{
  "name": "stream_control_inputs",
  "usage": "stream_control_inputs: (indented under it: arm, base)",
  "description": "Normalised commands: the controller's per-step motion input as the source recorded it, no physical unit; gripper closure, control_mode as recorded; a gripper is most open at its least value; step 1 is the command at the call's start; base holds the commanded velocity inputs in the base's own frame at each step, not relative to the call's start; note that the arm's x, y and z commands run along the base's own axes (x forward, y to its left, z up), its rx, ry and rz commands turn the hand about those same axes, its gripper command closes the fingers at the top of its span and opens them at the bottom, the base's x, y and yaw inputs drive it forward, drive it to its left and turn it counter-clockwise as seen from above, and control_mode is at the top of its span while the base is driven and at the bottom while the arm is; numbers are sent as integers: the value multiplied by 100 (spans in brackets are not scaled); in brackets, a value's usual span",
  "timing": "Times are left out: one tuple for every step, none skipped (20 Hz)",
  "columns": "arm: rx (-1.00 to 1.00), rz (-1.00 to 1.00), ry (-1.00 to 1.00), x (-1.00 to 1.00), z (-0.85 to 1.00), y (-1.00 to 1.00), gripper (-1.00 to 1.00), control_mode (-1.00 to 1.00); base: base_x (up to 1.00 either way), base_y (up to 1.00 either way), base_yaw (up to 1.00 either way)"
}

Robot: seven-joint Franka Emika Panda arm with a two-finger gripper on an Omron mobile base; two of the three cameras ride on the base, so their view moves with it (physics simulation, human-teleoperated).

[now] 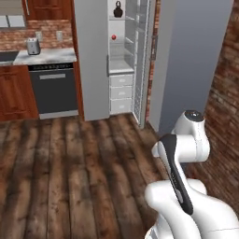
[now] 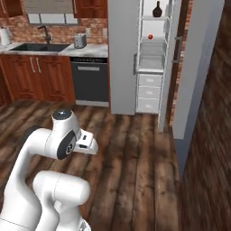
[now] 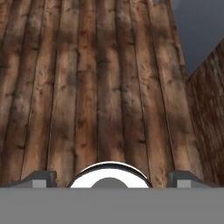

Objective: Pick the kiwi and apple from the fridge and place them on the plate next to the blender to make a fruit smoothie.

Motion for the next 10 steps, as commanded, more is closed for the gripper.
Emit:
stream_control_inputs:
  arm:
    - [0,0,0,0,0,0,-100,100]
    - [0,0,0,0,0,0,-100,100]
    - [0,0,0,0,0,0,-100,100]
    - [0,0,0,0,0,0,-100,100]
    - [0,0,0,0,0,0,-100,100]
    - [0,0,0,0,0,0,-100,100]
    - [0,0,0,0,0,0,-100,100]
    - [0,0,0,0,0,0,-100,100]
    - [0,0,0,0,0,0,-100,100]
    - [0,0,0,0,0,0,-100,100]
  base:
    - [100,44,-13]
    - [100,49,-9]
    - [100,54,-7]
    - [100,53,-5]
    - [100,52,-4]
    - [100,52,-3]
    - [100,39,0]
    - [100,22,0]
    - [100,9,0]
    - [100,0,0]
